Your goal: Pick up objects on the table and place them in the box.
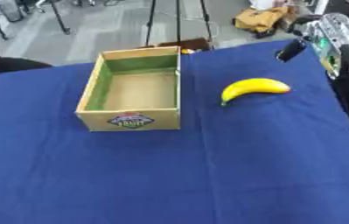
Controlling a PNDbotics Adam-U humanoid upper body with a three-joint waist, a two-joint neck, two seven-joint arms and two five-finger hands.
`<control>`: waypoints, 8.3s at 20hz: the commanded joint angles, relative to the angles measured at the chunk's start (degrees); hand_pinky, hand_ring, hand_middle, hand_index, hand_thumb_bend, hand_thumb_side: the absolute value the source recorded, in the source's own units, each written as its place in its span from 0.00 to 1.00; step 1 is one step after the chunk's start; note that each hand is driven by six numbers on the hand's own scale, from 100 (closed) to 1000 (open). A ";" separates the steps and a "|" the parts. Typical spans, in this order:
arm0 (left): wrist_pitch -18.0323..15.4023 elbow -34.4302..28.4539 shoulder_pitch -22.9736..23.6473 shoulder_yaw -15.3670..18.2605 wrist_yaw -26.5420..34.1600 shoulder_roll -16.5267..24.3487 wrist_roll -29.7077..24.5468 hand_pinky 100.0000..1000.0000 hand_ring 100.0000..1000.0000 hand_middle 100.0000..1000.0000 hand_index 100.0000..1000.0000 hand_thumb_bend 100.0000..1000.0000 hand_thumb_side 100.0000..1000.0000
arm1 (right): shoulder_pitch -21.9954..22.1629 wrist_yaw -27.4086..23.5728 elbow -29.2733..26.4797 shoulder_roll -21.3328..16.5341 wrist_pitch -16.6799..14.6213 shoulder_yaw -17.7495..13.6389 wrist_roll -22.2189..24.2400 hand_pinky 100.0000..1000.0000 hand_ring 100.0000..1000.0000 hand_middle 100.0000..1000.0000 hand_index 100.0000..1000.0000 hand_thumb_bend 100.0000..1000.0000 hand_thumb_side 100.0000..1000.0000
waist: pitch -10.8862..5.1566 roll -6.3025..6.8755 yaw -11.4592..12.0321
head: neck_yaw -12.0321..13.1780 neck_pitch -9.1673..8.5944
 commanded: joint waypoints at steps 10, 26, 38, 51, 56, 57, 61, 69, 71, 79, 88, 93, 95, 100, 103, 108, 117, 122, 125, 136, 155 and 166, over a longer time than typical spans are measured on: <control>-0.01 -1.15 -0.55 0.00 0.41 0.87 -0.36 0.39 0.85 0.86 0.77 0.00 1.00 | -1.28 -4.84 0.00 -0.64 0.15 1.36 4.06 0.84 1.00 0.98 1.00 0.19 0.26 | -0.88 -0.25 0.18 | 0.09 -0.64; 0.00 -1.15 -0.72 -0.07 0.57 0.70 -0.50 0.38 0.85 0.86 0.77 0.00 1.00 | -0.59 -9.38 -0.96 0.44 -3.03 4.01 1.02 0.77 1.00 0.93 1.00 0.12 0.23 | -0.57 -0.08 0.39 | -0.14 -0.67; 0.07 -1.15 -0.68 -0.13 0.67 0.63 -0.61 0.38 0.85 0.86 0.77 0.00 0.99 | -0.08 -12.59 -0.20 1.32 -3.86 5.94 4.48 0.89 1.00 0.99 1.00 0.01 0.25 | -0.60 0.00 0.38 | -0.36 -0.75; 0.06 -1.15 -0.47 -0.19 0.68 0.48 -0.70 0.38 0.85 0.86 0.77 0.00 0.99 | -0.19 -14.25 0.35 1.10 -4.15 6.11 4.87 0.90 1.00 1.00 1.00 0.00 0.30 | -0.43 0.31 0.24 | -0.29 -0.60; 0.15 -1.15 -0.65 -0.17 0.70 0.49 -0.67 0.38 0.85 0.86 0.77 0.00 0.99 | -0.83 -13.24 0.91 0.94 -4.16 6.63 7.06 0.92 1.00 1.00 1.00 0.00 0.30 | -0.44 0.04 -0.03 | -0.26 -0.71; 0.16 -1.15 -0.67 -0.16 0.71 0.48 -0.66 0.38 0.85 0.86 0.77 0.00 0.99 | -0.80 -13.17 1.53 0.98 -4.20 6.70 7.70 0.92 1.00 1.00 1.00 0.00 0.30 | -0.42 0.04 -0.02 | -0.23 -0.76; 0.15 -1.15 -0.63 -0.11 0.70 0.40 -0.60 0.38 0.85 0.86 0.77 0.00 0.99 | -0.36 -13.04 3.83 1.08 -4.32 6.61 9.23 0.93 1.00 1.00 1.00 0.00 0.30 | -0.31 0.15 0.13 | -0.12 -0.80; 0.11 -1.15 -0.67 -0.19 0.74 0.12 -0.64 0.37 0.86 0.86 0.77 0.00 0.99 | -0.06 -13.70 6.11 1.71 -4.84 6.27 8.32 0.92 1.00 1.00 1.00 0.00 0.25 | 0.02 0.50 0.11 | -0.29 -0.91; 0.10 -1.15 -0.66 -0.22 0.78 0.09 -0.65 0.37 0.86 0.86 0.77 0.00 0.99 | 0.00 -13.72 6.52 1.90 -4.93 6.25 7.56 0.92 1.00 1.00 1.00 0.00 0.25 | 0.04 0.55 0.16 | -0.38 -0.95; 0.09 -1.15 -0.65 -0.30 0.90 0.01 -0.76 0.37 0.86 0.86 0.77 0.00 0.99 | 0.10 -13.87 7.39 2.48 -5.60 6.05 4.01 0.89 1.00 1.00 1.00 0.00 0.27 | 0.18 0.72 0.44 | -0.76 -1.09; 0.09 -1.15 -0.77 -0.32 0.93 -0.02 -0.90 0.37 0.86 0.86 0.77 0.00 0.99 | -0.18 -13.91 6.67 2.47 -5.74 6.24 3.28 0.88 1.00 0.99 1.00 0.00 0.28 | 0.36 0.74 0.39 | -0.65 -1.04; 0.11 -1.15 -0.74 -0.32 0.90 0.01 -0.95 0.37 0.86 0.86 0.77 0.00 0.99 | -0.34 -14.18 6.23 2.56 -5.20 6.48 2.92 0.87 1.00 0.97 1.00 0.00 0.30 | 0.32 0.71 0.33 | -0.61 -1.00; 0.13 -1.15 -0.77 -0.33 0.90 0.00 -0.97 0.37 0.86 0.86 0.77 0.00 0.99 | -0.49 -14.14 5.91 2.57 -5.02 6.61 3.12 0.87 1.00 0.97 1.00 0.00 0.31 | 0.32 0.67 0.26 | -0.62 -0.98; 0.13 -1.15 -0.81 -0.31 0.94 0.08 -0.94 0.37 0.86 0.86 0.77 0.00 0.99 | -0.64 -13.85 5.55 2.68 -4.68 6.79 3.57 0.85 1.00 0.94 0.98 0.00 0.31 | 0.27 0.60 0.22 | -0.61 -1.10; 0.13 -1.15 -0.85 -0.29 0.95 0.06 -0.91 0.37 0.86 0.86 0.77 0.00 0.99 | -0.57 -13.50 6.30 2.78 -4.66 6.82 3.92 0.84 1.00 0.91 0.95 0.00 0.30 | 0.31 0.60 0.24 | -0.61 -1.23; 0.12 -1.15 -0.82 -0.28 0.95 0.01 -0.89 0.37 0.86 0.86 0.77 0.00 0.99 | -0.59 -12.63 7.79 3.17 -5.43 6.73 2.34 0.82 1.00 0.82 0.87 0.00 0.30 | 0.38 0.70 0.30 | -0.62 -1.27; 0.14 -1.15 -0.87 -0.29 1.00 -0.03 -0.83 0.37 0.86 0.86 0.77 0.00 0.99 | -0.71 -11.26 8.84 3.55 -6.47 6.58 -1.65 0.74 0.98 0.65 0.73 0.00 0.32 | 0.42 0.69 0.25 | -0.61 -1.35; 0.16 -1.15 -0.89 -0.27 1.01 -0.04 -0.79 0.37 0.86 0.86 0.77 0.00 0.99 | -0.67 -10.29 9.21 3.64 -6.74 6.55 -3.93 0.70 0.93 0.58 0.67 0.00 0.33 | 0.42 0.67 0.24 | -0.59 -1.36; 0.16 -1.15 -0.86 -0.26 1.02 -0.02 -0.77 0.37 0.85 0.86 0.77 0.00 0.98 | -0.63 -9.71 9.39 3.71 -6.84 6.56 -5.50 0.66 0.89 0.52 0.60 0.00 0.34 | 0.40 0.68 0.25 | -0.57 -1.40; 0.11 -1.15 -0.87 -0.27 1.07 0.17 -0.71 0.37 0.85 0.86 0.77 0.00 0.98 | -0.80 -8.72 6.60 3.61 -6.15 6.69 -10.46 0.60 0.86 0.47 0.52 0.00 0.44 | 0.22 0.64 0.10 | -0.67 -1.29; 0.07 -1.15 -0.92 -0.34 1.28 0.85 -0.78 0.37 0.84 0.85 0.77 0.00 0.97 | -1.19 -6.29 -2.49 2.72 -4.81 7.44 -12.48 0.58 0.84 0.46 0.49 0.00 0.50 | -0.60 0.37 0.05 | -0.76 -1.45; 0.06 -1.15 -0.75 -0.40 1.44 1.08 -0.92 0.37 0.84 0.85 0.77 0.00 0.97 | -1.37 -4.32 -10.05 2.40 -4.96 7.41 -14.22 0.56 0.81 0.42 0.44 0.00 0.48 | -1.03 0.42 -0.04 | -0.86 -1.61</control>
